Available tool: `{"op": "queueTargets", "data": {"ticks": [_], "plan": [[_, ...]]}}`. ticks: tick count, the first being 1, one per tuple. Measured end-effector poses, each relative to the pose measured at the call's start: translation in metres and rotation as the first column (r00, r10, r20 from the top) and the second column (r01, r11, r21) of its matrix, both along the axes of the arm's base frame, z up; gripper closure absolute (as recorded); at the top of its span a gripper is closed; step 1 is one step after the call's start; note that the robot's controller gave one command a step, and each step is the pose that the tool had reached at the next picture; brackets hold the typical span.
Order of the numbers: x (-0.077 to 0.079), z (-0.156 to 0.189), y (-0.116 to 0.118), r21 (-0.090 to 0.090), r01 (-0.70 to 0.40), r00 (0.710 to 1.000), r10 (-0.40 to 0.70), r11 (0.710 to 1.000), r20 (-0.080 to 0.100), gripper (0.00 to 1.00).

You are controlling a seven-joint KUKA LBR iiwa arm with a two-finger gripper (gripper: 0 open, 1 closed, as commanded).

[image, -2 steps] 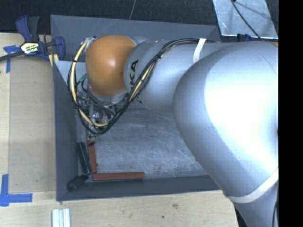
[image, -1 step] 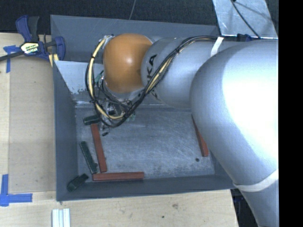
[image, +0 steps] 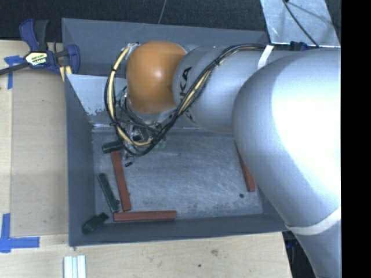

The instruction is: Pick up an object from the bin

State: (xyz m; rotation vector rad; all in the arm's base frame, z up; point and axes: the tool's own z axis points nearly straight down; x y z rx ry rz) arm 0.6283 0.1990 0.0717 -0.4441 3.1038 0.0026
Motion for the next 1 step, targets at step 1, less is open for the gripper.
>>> {"op": "queueTargets", "data": {"ticks": [1], "plan": [[-0.0009, 0.181, 0.0051, 0.001, 0.035, 0.999, -0.035, 0.999, 0.003, 1.0]]}}
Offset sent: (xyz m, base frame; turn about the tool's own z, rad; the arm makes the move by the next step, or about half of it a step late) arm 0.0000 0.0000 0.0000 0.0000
